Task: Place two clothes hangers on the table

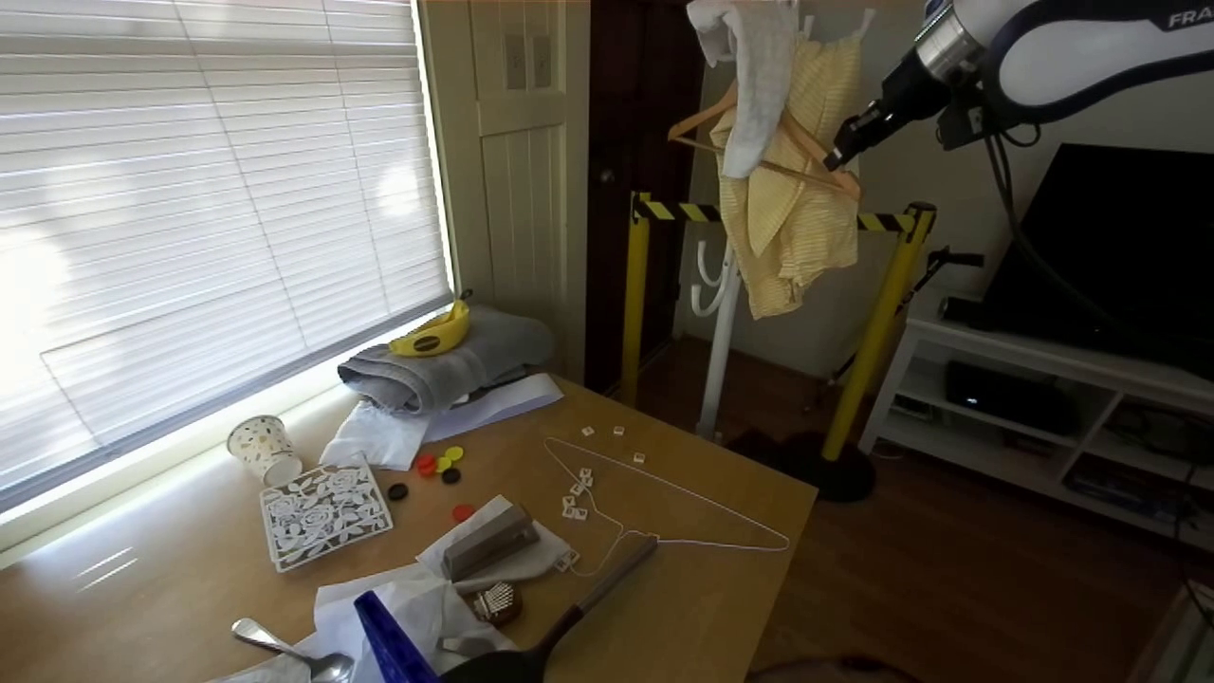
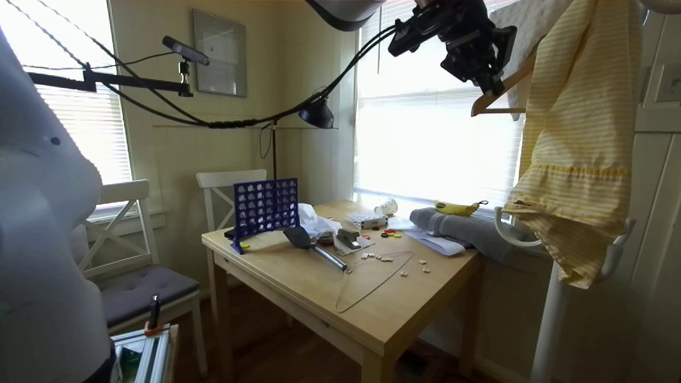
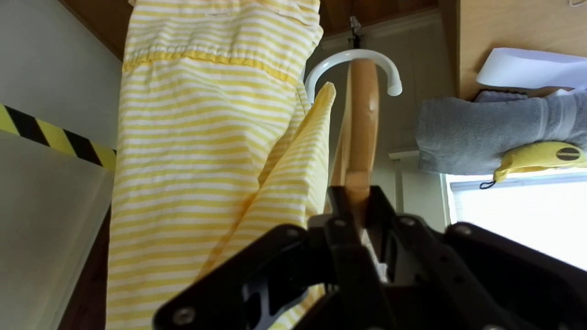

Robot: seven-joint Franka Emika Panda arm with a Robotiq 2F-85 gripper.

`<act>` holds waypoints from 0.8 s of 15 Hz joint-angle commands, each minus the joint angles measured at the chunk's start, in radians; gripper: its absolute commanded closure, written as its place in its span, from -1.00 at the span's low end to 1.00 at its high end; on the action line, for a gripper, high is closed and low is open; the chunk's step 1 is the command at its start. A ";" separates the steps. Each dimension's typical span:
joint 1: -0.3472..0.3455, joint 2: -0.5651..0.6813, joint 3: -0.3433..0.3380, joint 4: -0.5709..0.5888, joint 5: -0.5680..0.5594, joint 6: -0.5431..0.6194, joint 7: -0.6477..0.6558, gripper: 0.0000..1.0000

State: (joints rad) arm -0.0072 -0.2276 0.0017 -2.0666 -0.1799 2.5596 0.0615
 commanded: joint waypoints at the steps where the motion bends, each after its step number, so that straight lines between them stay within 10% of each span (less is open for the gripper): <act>1: -0.045 -0.106 0.046 -0.099 -0.100 0.060 0.104 0.93; 12: -0.023 -0.202 0.063 -0.228 -0.038 0.015 0.071 0.93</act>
State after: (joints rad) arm -0.0346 -0.3891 0.0602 -2.2566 -0.2468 2.5833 0.1476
